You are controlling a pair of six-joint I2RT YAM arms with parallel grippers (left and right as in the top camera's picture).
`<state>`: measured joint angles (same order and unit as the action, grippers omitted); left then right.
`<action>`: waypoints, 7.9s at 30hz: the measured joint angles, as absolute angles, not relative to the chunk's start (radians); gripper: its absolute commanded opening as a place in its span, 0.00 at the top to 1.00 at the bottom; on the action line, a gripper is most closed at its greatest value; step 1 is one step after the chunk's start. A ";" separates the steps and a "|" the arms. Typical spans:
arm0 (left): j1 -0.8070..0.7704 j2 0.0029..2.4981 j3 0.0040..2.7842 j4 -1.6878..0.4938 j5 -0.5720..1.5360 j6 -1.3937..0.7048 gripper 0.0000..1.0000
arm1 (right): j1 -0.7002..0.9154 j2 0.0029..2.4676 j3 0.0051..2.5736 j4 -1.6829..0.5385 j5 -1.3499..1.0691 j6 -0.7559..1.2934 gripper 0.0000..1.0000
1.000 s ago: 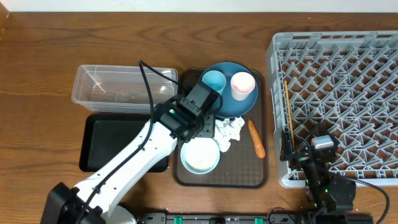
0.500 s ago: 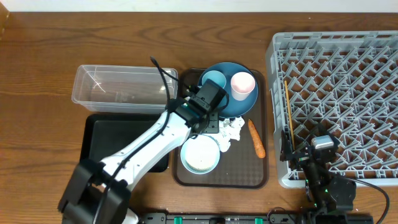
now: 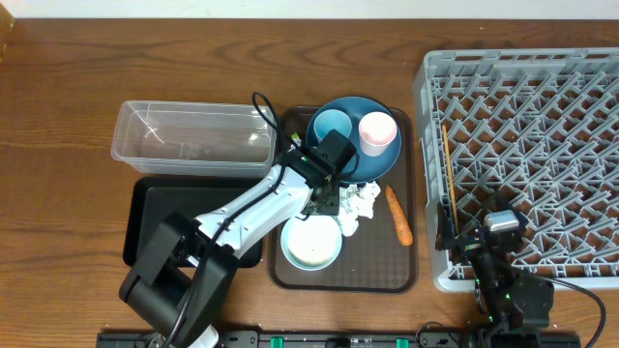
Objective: Sort waste into correct bins and load items into the dishwasher rack
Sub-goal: 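Lower the left gripper and grasp the crumpled white tissue, then carry the tissue left and release it into the clear bin, then move the left gripper back and grasp the second tissue piece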
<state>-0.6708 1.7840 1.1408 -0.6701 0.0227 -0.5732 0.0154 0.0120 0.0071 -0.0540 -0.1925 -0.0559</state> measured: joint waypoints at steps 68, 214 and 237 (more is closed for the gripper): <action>-0.691 1.748 1.056 -0.467 0.022 -0.542 0.45 | 0.015 0.012 0.007 -0.054 -0.192 -0.056 0.01; -0.826 1.686 1.058 -0.346 0.007 -0.507 0.28 | 0.015 0.012 0.007 -0.054 -0.192 -0.056 0.01; -0.826 1.792 1.058 -0.334 0.000 -0.562 0.94 | 0.015 0.012 0.007 -0.054 -0.192 -0.056 0.01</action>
